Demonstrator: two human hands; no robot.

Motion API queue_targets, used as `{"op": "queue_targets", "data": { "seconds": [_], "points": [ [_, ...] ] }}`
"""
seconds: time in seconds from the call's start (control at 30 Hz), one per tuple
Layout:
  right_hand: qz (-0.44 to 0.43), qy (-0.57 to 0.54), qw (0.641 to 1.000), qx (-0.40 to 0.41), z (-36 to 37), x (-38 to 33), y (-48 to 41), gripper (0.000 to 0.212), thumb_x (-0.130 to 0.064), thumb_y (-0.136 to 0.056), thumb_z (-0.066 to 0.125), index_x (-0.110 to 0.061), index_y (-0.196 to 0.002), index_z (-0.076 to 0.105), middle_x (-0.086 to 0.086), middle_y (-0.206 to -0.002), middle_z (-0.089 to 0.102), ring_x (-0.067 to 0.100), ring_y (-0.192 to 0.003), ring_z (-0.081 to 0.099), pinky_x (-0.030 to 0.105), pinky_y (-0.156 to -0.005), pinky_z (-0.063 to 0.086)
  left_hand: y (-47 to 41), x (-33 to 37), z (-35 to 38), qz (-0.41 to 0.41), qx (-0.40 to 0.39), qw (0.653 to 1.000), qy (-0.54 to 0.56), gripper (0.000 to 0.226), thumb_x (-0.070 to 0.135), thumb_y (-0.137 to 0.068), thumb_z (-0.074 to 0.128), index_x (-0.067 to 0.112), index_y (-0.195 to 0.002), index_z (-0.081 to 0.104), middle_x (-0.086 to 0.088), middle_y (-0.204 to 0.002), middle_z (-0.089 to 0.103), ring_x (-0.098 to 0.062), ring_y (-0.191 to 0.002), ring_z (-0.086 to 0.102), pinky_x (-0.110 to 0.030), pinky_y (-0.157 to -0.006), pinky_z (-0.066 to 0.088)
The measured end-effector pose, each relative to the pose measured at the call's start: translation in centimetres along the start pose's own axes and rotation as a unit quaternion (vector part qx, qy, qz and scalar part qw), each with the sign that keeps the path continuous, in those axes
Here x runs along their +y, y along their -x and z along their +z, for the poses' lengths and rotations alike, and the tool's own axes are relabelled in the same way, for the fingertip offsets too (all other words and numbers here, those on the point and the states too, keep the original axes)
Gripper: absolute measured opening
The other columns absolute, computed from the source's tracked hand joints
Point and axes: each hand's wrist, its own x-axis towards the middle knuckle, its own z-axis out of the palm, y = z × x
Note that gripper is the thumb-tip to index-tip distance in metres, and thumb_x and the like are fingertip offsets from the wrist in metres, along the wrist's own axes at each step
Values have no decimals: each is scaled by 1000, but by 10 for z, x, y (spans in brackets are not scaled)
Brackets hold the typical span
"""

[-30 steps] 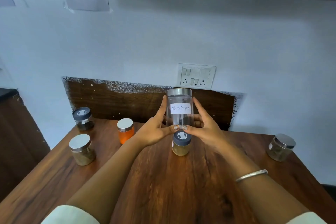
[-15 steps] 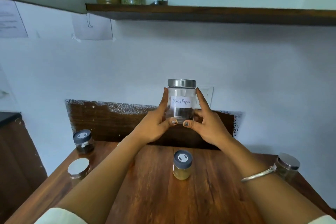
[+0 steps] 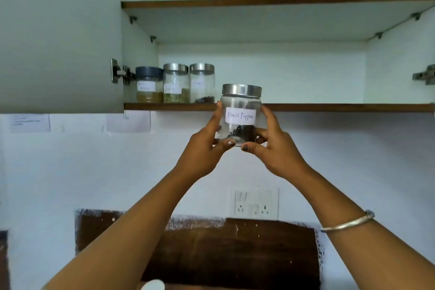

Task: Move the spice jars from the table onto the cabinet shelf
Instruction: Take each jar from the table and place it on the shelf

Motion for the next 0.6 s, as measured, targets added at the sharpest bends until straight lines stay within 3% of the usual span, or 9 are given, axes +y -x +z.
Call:
{"op": "queue_targets", "data": {
  "seconds": [0.07, 0.17, 0.3, 0.37, 0.6],
  "points": [
    [-13, 2, 1000, 2, -8, -4, -22, 90, -31, -79, 73, -32, -145, 12, 0, -129, 60, 18, -109, 60, 26, -83, 41, -19, 4, -7, 16, 18, 1000, -1, 79, 48, -84, 51, 51, -136, -9, 2, -143, 45, -2, -98, 52, -12, -76, 38],
    [-24, 10, 1000, 9, -16, -9, -53, 82, -30, -80, 71, -27, -142, 17, 0, -129, 60, 18, -111, 59, 30, -87, 45, -48, 7, -13, 25, 40, 999, 3, 82, 34, -89, 56, 43, -142, -6, 1, -141, 48, -10, -112, 54, -15, -82, 38],
    [-23, 23, 999, 16, -16, -6, -85, 78, -27, -83, 68, -24, -142, 17, 4, -129, 59, 22, -112, 59, 31, -89, 46, -83, 2, -13, 20, 50, 998, -12, 83, 26, -91, 57, 35, -147, -4, -11, -130, 56, -18, -113, 57, -14, -81, 39],
    [-17, 30, 999, 15, -14, -1, -96, 76, -26, -85, 67, -24, -142, 16, 6, -130, 58, 23, -112, 59, 30, -88, 45, -96, -4, -9, 7, 44, 999, -18, 84, 25, -91, 57, 34, -147, -5, -12, -134, 53, -20, -124, 49, -19, -88, 37],
    [-7, 82, 997, 5, -3, 22, -128, 74, -29, -87, 63, -26, -142, 14, 6, -134, 55, 26, -108, 61, 30, -82, 44, -128, -31, 6, -18, 36, 998, -39, 80, 30, -93, 53, 39, -145, -7, -10, -137, 50, -23, -123, 50, -26, -89, 38]
  ]
}}
